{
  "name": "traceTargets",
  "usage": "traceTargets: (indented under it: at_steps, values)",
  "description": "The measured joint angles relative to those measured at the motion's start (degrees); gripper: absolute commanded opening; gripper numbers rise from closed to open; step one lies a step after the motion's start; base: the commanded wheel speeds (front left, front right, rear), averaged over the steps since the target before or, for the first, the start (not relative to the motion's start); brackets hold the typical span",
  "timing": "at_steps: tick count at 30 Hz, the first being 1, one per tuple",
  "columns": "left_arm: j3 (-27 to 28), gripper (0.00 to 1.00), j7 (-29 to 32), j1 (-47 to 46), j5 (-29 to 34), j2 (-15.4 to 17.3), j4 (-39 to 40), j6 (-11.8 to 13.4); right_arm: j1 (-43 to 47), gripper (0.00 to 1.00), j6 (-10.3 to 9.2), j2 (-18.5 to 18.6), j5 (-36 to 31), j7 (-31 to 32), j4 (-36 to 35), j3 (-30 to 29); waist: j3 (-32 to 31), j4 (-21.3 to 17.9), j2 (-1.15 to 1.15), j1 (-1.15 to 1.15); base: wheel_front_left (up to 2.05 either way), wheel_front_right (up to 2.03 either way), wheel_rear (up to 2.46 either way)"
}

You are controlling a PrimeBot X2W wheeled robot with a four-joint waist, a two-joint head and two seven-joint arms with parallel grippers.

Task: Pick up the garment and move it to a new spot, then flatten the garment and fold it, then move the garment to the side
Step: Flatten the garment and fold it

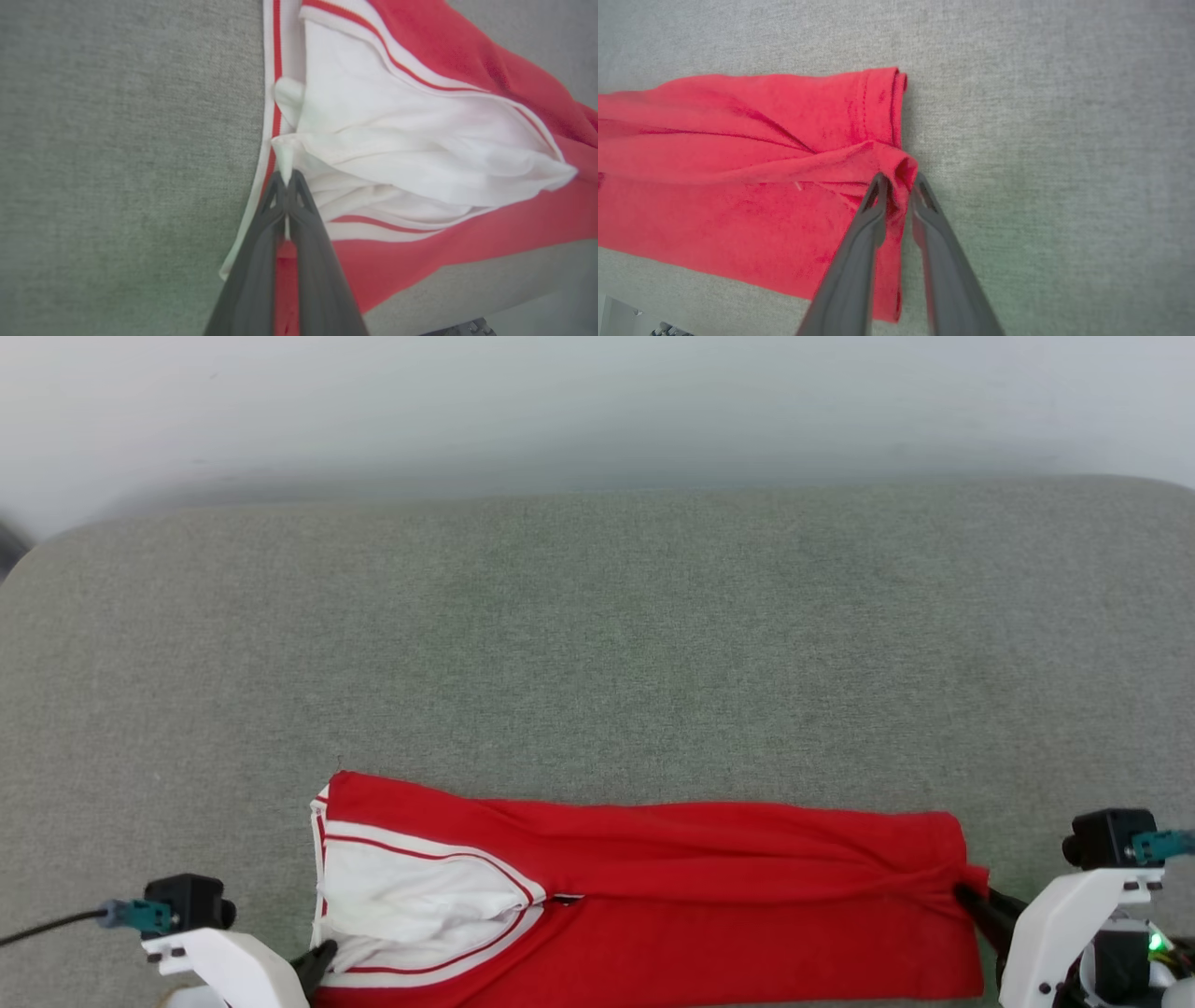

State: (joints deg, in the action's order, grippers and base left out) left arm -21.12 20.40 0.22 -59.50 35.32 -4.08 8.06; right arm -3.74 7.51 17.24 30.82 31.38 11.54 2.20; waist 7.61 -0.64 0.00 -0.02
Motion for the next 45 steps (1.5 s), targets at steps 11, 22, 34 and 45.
traceTargets:
  at_steps: [11,22,34,45]
  values:
    - [0.0,1.00,-12.5,-0.7,6.1,-4.2,-2.0,0.6,4.1,1.00,-0.01,0.4,-0.1,-7.7,-4.4,0.5,-2.7,-0.9,0.00,0.00,0.00,0.00,0.00]
    - [0.2,1.00,-25.7,-5.3,15.1,-6.1,3.8,1.6,5.1,1.00,-0.01,3.5,-0.5,4.0,-13.1,-7.9,-4.0,-0.3,0.00,0.01,0.00,0.00,0.00]
    - [2.1,1.00,-35.1,-7.8,23.9,-10.9,7.7,3.8,4.2,1.00,-0.01,1.4,0.4,16.6,-10.5,-8.5,-0.8,4.5,0.00,0.02,0.00,0.00,0.00]
    - [3.6,1.00,-35.3,-9.3,29.0,-13.8,9.1,3.0,1.4,1.00,-0.03,-0.9,1.7,16.3,-2.7,-6.7,3.1,8.2,0.00,0.02,0.00,0.00,0.00]
